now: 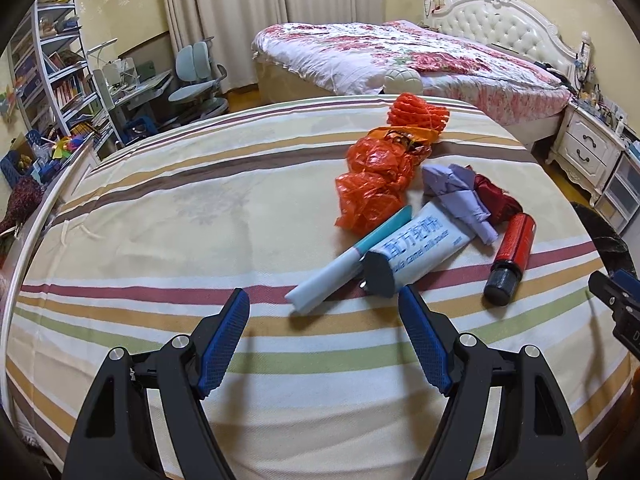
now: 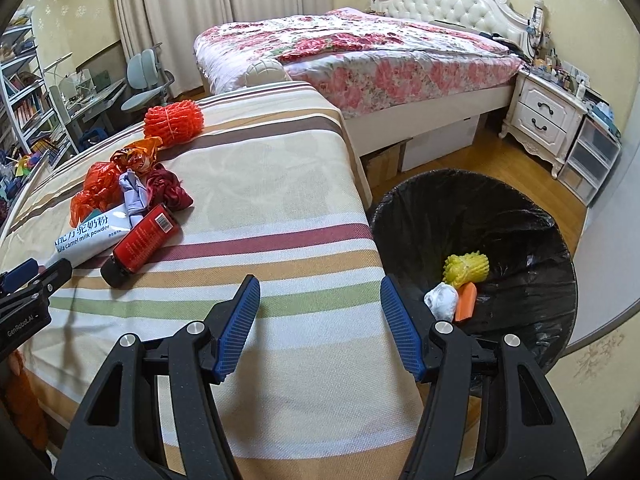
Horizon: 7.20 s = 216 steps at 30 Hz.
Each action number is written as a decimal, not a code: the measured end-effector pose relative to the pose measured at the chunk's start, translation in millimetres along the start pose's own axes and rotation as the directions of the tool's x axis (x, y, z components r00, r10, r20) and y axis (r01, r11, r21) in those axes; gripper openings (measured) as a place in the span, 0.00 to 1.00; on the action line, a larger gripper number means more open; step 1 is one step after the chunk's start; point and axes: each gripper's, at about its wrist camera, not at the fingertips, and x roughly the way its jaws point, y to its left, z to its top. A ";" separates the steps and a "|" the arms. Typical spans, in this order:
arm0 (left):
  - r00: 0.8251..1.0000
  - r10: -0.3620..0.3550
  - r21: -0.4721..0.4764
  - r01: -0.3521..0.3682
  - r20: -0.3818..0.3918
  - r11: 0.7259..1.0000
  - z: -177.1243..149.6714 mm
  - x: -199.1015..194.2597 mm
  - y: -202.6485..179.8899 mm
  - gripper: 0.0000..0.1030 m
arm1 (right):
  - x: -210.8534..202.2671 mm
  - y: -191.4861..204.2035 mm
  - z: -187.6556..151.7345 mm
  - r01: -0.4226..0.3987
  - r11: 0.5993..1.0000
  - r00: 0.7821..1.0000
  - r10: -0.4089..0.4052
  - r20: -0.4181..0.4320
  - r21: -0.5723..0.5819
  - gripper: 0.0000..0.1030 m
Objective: Collect trash
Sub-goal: 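Move both open grippers back over the bed toward the remaining trash, then grasp the white-and-teal marker with the left gripper, then grasp the red can with the right gripper while the left gripper holds the marker, then carry both items over the black bin and open both grippers to drop them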
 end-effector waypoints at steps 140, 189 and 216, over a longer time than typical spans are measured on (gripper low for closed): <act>0.991 -0.135 -0.071 0.134 -0.009 0.988 -3.6 8.6 42.8 0.25 | 13.6 98.8 9.5 -0.112 0.976 0.994 0.108 -0.031 -0.186 0.23; 0.914 -0.392 0.153 0.374 0.106 0.915 32.0 -58.7 -103.3 0.14 | -37.9 -59.3 14.4 0.053 0.997 0.994 -0.057 0.094 0.049 0.22; 0.908 -0.420 0.340 0.394 0.002 0.854 44.3 -8.1 -271.2 0.14 | 8.1 -173.8 19.2 0.180 0.955 0.980 -0.194 0.038 0.235 0.23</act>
